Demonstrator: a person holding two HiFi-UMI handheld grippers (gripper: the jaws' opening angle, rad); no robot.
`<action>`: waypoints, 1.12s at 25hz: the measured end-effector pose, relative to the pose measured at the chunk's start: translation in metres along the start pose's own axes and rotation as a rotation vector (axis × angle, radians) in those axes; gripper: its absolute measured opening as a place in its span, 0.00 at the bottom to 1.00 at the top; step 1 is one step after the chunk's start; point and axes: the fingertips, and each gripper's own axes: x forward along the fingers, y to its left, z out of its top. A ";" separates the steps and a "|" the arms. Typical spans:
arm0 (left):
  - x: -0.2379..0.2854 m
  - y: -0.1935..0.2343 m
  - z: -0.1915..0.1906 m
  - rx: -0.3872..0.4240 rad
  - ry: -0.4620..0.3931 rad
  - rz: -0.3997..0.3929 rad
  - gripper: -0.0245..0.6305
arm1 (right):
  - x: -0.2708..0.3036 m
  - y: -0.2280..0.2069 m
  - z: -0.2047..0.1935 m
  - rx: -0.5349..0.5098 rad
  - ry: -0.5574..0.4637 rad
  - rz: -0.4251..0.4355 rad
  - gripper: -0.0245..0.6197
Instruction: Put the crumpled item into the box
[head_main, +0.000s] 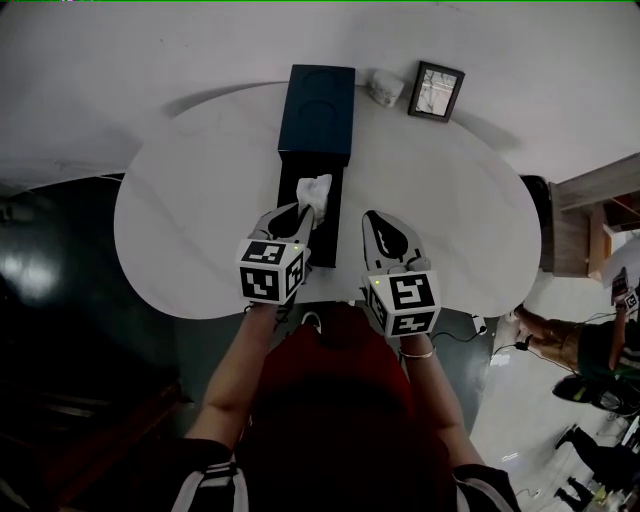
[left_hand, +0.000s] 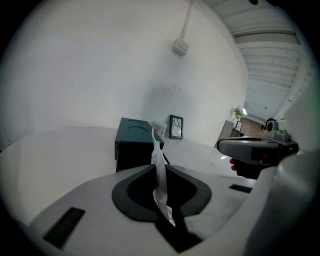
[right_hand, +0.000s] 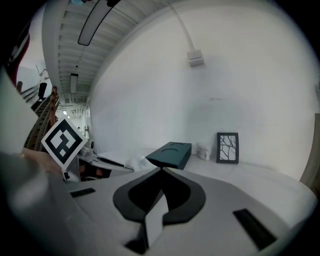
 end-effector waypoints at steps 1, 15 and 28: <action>0.003 0.001 -0.001 -0.002 0.009 0.002 0.14 | 0.002 -0.002 0.000 0.001 0.003 0.004 0.06; 0.034 0.012 -0.008 -0.023 0.114 0.042 0.14 | 0.024 -0.013 -0.004 0.017 0.033 0.042 0.06; 0.042 0.020 -0.016 0.058 0.209 0.132 0.14 | 0.036 -0.021 -0.008 0.016 0.054 0.064 0.06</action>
